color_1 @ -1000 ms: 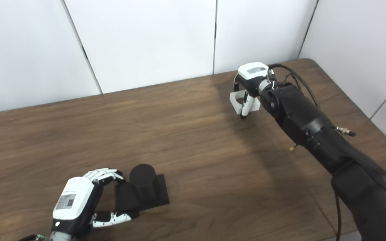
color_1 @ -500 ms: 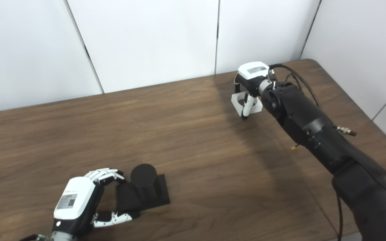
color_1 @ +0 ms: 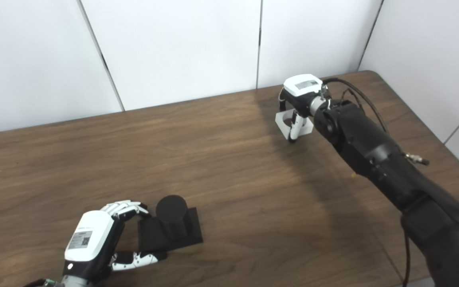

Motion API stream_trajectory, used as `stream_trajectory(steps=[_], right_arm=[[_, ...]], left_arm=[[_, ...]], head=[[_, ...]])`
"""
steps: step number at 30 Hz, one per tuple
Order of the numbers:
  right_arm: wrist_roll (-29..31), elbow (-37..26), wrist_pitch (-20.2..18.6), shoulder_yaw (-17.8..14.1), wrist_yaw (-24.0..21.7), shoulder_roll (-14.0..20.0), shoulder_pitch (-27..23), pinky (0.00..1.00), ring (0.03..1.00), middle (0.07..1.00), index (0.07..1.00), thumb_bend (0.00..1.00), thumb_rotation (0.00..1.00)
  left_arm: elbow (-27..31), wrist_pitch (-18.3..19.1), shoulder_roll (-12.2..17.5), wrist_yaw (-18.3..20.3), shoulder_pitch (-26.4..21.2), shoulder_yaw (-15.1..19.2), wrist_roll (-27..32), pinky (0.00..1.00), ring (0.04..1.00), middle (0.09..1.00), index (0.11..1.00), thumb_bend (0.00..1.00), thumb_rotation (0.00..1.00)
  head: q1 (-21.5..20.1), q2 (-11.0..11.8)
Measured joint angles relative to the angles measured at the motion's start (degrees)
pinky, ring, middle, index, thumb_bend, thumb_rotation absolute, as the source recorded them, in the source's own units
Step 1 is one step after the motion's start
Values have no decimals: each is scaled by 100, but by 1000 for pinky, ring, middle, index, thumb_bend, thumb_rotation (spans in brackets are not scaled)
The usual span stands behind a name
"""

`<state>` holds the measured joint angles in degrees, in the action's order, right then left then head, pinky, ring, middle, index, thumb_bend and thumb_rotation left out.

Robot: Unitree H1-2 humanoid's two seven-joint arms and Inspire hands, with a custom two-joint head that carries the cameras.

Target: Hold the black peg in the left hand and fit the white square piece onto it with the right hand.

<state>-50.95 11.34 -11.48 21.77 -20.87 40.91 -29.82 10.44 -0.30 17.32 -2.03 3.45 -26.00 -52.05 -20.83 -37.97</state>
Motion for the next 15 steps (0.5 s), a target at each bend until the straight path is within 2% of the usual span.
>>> stream_trajectory(steps=[6, 15], right_arm=[[116, -1302, 56, -60, -705, 112, 395, 934, 902, 801, 486, 523, 131], [283, -3350, 47, -449, -1781, 199, 407, 952, 891, 796, 486, 524, 135]], left_arm=[[0, 123, -76, 2, 3, 6, 0, 785, 761, 722, 486, 518, 43], [80, 481, -343, 28, -8, -177, -341, 775, 755, 715, 486, 518, 45]], head=[[61, 26], [325, 9]])
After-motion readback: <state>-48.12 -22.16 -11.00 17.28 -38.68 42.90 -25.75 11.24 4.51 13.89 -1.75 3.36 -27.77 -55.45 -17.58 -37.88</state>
